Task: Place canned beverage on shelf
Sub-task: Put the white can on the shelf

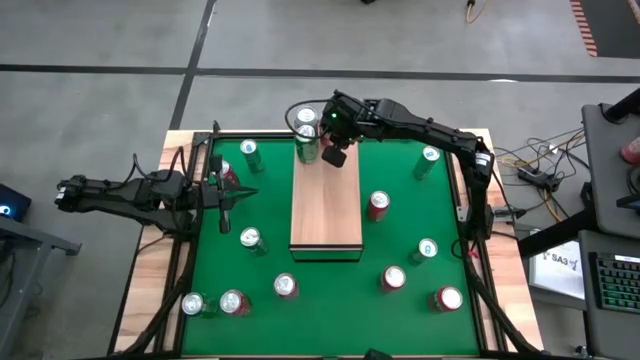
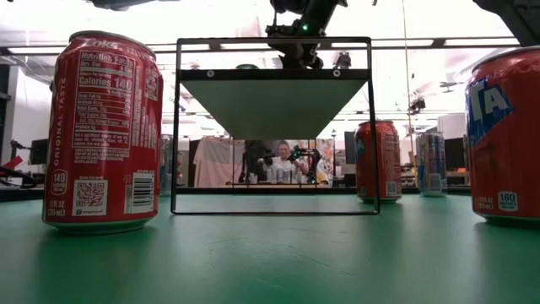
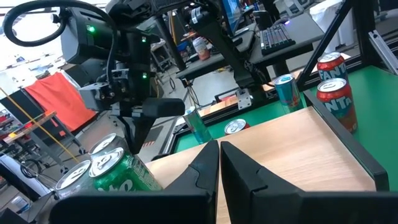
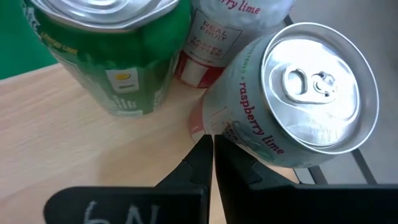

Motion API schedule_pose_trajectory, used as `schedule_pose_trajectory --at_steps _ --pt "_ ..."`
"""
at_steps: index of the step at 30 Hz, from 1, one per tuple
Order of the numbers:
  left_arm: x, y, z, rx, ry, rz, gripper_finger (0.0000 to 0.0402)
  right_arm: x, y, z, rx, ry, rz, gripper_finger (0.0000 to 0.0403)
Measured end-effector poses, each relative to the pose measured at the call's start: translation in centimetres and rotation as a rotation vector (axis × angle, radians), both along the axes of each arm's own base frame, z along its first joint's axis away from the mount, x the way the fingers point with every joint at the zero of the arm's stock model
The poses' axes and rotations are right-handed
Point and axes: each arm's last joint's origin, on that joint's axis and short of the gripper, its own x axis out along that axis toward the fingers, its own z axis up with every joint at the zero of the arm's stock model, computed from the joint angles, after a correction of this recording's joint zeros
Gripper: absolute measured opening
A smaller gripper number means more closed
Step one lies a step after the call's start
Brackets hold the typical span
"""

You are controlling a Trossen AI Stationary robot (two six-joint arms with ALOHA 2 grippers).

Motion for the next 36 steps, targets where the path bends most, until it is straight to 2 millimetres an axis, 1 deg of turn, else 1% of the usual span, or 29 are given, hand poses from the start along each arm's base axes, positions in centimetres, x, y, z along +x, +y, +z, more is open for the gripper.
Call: schedule_pose_trajectory --at_steps 23,31,36 --pt "0.0 0.0 0.0 0.0 0.0 0.0 0.0 0.16 -0.92 0.4 -0.036 -0.053 0.004 0.0009" --pt "0.0 0.0 0.0 0.0 0.0 0.0 0.0 0.19 -0.9 0.41 -0.034 -0.056 0.006 0.0009" --pt "-0.01 0.01 0.0 0.0 0.0 0.0 0.0 0.36 -0.41 0.38 -0.032 -0.051 0.019 0.0009"
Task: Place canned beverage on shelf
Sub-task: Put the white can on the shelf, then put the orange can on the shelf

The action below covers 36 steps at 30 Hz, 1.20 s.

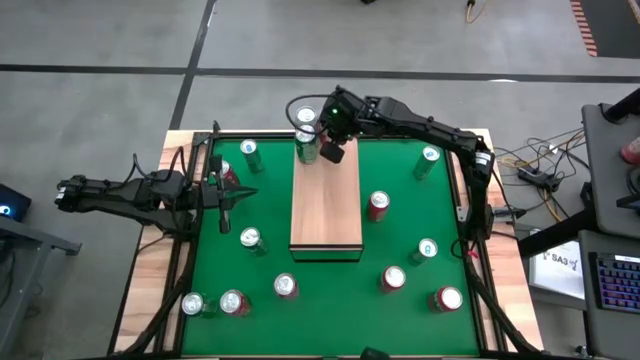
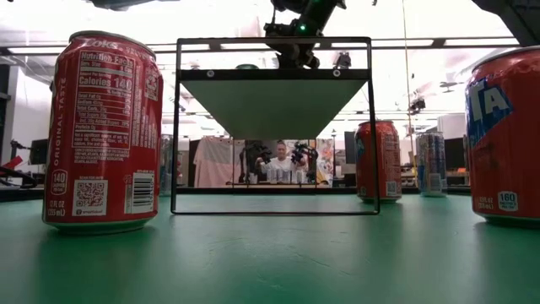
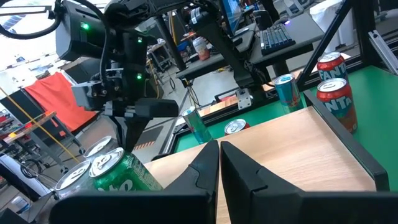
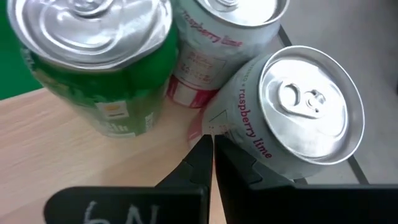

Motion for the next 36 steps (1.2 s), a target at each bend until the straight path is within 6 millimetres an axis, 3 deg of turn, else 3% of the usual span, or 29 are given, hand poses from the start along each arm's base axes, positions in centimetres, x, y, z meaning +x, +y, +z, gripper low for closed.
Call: schedule_pose_trajectory --at_steps 10,15,21,26,36 --pt "0.0 0.0 0.0 0.0 0.0 0.0 0.0 0.2 1.3 0.3 0.0 -0.002 0.029 0.0009" --pt "0.0 0.0 0.0 -0.005 0.0 0.0 0.0 -0.7 3.3 2.1 0.024 -0.013 0.037 0.0009" --pt "0.0 -0.1 0.0 -0.075 -0.011 -0.007 0.0 -1.4 7.1 3.9 0.054 -0.041 0.082 0.0009" --pt "0.0 -0.3 -0.2 -0.244 -0.011 -0.037 0.0 -1.4 11.0 4.4 0.05 -0.045 0.192 0.0009" --pt "1.2 -0.7 -2.6 -0.556 0.164 0.042 0.0 -0.5 17.7 3.6 0.024 -0.052 0.402 0.0009"
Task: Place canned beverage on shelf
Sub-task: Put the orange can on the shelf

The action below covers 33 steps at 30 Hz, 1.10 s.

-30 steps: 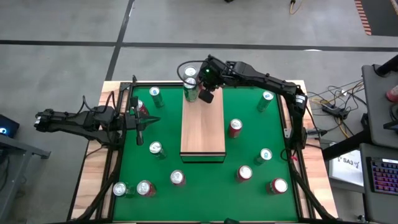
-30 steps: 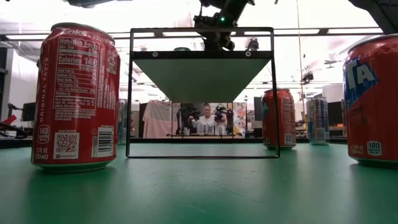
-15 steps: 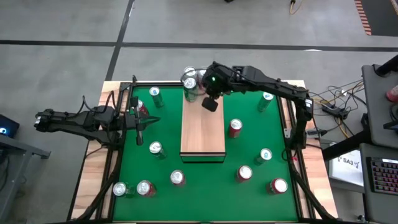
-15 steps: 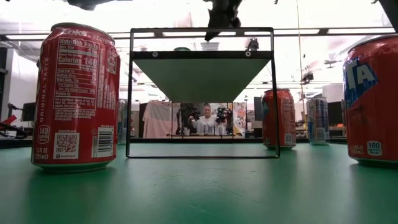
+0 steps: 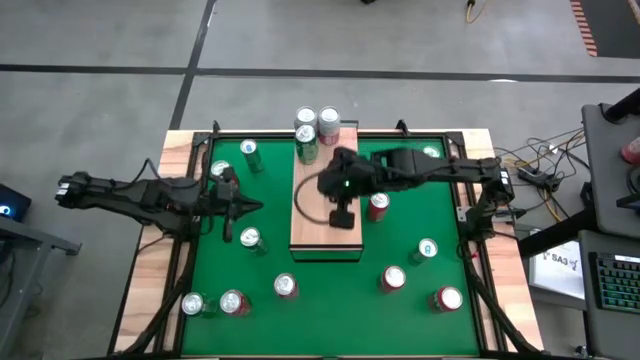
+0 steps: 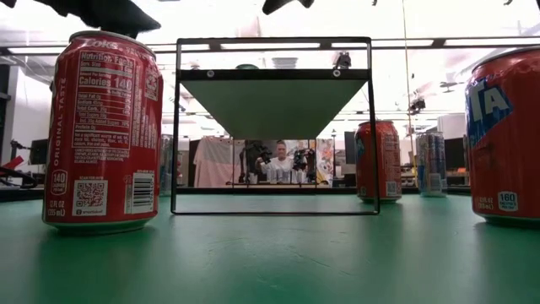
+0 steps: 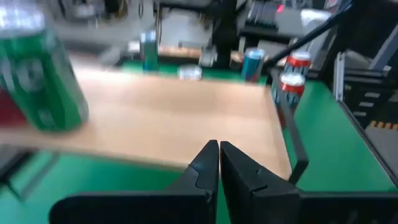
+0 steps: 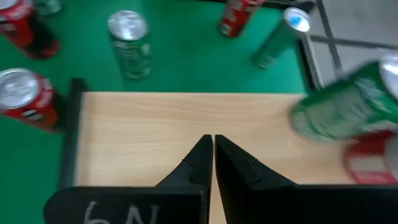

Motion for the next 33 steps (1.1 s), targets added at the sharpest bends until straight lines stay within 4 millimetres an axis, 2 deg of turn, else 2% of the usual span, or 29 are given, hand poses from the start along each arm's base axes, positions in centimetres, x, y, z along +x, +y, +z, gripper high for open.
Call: schedule_pose_trajectory --at_steps 7,14,19,26,33 --pt "0.3 -0.4 -0.8 -0.135 0.123 0.037 0.0 0.3 3.2 -2.3 0.005 0.028 0.074 0.0009" --pt "0.6 -1.2 -0.6 -0.161 0.15 0.01 0.0 -0.4 4.3 -4.6 0.052 0.081 0.039 0.0009" --pt "0.7 -1.7 -0.1 -0.193 0.14 -0.009 0.0 -1.7 4.2 -5.4 0.108 0.114 -0.038 0.0009" --pt "0.7 -2.2 0.0 -0.201 0.146 -0.04 0.0 -5.0 3.6 -4.8 0.191 0.167 -0.19 0.0009" --pt "0.7 -2.2 0.0 -0.177 0.146 -0.039 0.0 -8.4 1.9 -3.9 0.259 0.169 -0.435 0.0009"
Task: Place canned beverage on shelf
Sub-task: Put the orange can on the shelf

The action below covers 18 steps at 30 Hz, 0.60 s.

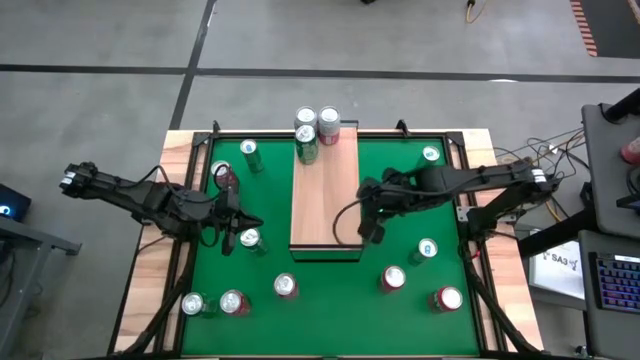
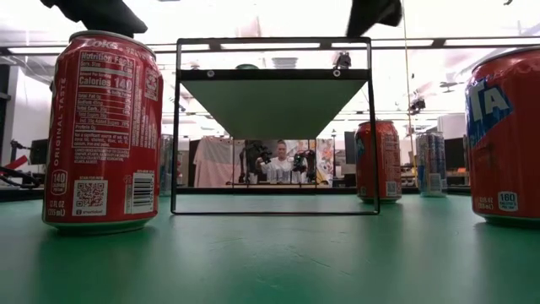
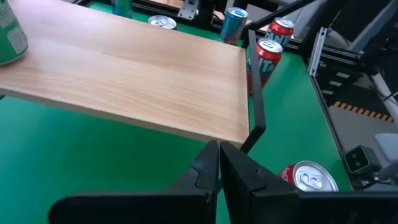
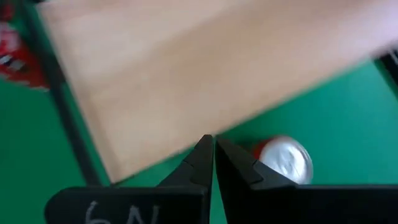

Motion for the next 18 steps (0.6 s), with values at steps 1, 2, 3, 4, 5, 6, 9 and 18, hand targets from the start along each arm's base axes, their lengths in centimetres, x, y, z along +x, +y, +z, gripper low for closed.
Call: schedule_pose_trajectory --at_steps 1,2,3,4,5,6,9,18 --pt "0.0 0.0 0.0 0.005 0.0 -0.002 0.0 -0.4 -0.2 0.1 0.013 0.011 -0.037 0.0009" --pt "0.0 0.0 0.0 0.008 -0.001 -0.004 0.0 -0.8 -0.4 0.1 0.025 0.024 -0.071 0.0009" --pt "0.0 0.0 0.0 0.014 -0.001 -0.006 0.0 -1.1 -0.5 0.1 0.038 0.037 -0.106 0.0009" --pt "0.0 0.0 0.0 0.022 -0.002 -0.007 0.0 -1.5 -0.6 0.2 0.05 0.051 -0.141 0.0009" --pt "0.0 0.0 0.0 0.033 -0.003 -0.005 0.0 -1.8 -0.7 0.1 0.061 0.071 -0.177 0.0009" --pt "0.0 0.1 0.1 0.044 -0.008 -0.001 0.0 -2.1 -0.8 0.0 0.071 0.091 -0.212 0.0009" --pt "0.1 0.1 0.2 0.078 -0.021 0.012 0.0 -2.6 -0.9 -0.3 0.092 0.146 -0.305 0.0009" --pt "0.1 0.1 0.3 0.121 -0.036 -0.002 0.0 -2.8 -0.9 -0.5 0.113 0.164 -0.393 0.0009"
